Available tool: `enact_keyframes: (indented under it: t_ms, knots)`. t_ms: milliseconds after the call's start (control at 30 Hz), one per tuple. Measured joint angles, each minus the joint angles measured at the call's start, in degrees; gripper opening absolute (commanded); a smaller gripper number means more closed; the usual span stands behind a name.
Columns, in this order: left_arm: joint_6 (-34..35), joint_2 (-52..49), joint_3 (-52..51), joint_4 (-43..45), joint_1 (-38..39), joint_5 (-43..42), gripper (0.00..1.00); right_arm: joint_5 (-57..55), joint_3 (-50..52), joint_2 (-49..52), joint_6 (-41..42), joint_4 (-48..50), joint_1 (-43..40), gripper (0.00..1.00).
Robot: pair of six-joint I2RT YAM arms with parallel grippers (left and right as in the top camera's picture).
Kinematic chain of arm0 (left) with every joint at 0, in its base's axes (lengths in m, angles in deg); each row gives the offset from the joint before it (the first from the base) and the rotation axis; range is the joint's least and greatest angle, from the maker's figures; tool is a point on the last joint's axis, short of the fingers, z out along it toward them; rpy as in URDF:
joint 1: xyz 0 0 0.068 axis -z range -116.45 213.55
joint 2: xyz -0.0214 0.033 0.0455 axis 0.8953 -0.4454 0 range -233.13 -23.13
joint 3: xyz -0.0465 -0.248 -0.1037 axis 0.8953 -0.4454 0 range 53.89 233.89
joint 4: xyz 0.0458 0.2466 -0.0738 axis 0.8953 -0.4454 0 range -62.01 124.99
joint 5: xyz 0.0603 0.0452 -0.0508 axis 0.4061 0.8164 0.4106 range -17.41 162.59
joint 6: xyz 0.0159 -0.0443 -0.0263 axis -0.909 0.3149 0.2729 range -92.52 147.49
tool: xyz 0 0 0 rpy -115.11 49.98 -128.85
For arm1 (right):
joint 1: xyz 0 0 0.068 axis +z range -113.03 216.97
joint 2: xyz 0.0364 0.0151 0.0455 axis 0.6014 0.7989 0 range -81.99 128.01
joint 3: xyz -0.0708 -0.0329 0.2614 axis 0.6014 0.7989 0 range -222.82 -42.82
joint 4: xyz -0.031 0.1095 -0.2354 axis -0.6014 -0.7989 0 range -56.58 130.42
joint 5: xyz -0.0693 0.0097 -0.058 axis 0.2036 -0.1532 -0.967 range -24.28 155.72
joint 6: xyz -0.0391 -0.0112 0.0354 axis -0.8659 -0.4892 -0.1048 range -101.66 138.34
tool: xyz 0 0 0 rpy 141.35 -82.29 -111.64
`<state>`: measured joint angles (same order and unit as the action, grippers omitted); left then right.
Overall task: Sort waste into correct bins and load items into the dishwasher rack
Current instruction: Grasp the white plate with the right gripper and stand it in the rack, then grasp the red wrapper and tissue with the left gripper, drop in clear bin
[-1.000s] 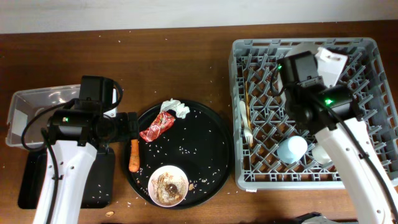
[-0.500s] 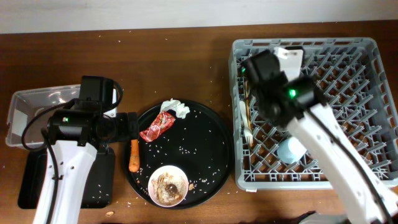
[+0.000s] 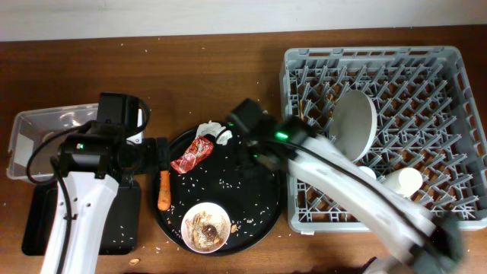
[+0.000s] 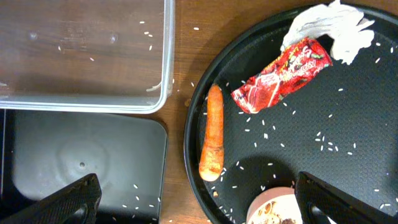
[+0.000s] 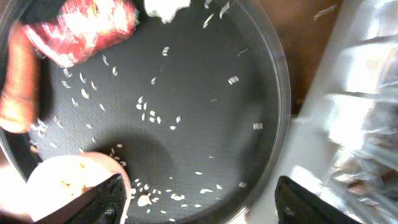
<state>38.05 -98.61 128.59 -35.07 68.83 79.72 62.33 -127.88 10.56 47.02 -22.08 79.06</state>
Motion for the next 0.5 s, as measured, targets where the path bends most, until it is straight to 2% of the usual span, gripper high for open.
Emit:
enact_keyframes:
  t_ms: [33, 67, 167, 200, 233, 300, 400, 500]
  knots:
    - [0.02, 0.02, 0.00, 0.79, -0.02, -1.14, 0.99, -5.03, -0.50, -11.82, -0.13, -1.11, -0.59, 1.00]
    - [0.02, 0.02, 0.00, 0.87, 0.00, -3.15, 0.99, -8.59, -0.92, -21.88, -0.04, -2.29, -3.52, 0.99]
    - [0.07, -0.04, 0.00, 4.98, 1.09, -17.73, 0.99, -14.51, -1.03, -37.38, -0.15, -6.67, -18.38, 0.99]
    - [0.13, -0.24, 0.00, 5.25, 2.67, -18.08, 0.99, -14.53, -1.03, -38.95, -0.22, -6.97, -20.24, 0.99]
    - [0.24, -1.68, 0.02, 5.95, 7.67, -15.72, 0.99, -15.06, -1.03, -39.91, -0.13, -7.43, -23.65, 0.99]
    - [2.14, -9.86, 0.02, 7.54, 16.98, -5.55, 0.97, -14.99, -0.96, -38.69, -0.13, -7.45, -24.11, 0.99]
    - [2.95, -21.16, 0.00, 15.41, 18.03, -0.85, 0.90, -14.99, -0.92, -36.63, -0.15, -7.54, -24.13, 0.99]
    - [1.60, -31.39, 0.04, 22.16, 18.01, 4.13, 0.61, -15.02, -0.90, -32.06, -0.17, -7.41, -24.11, 0.99]
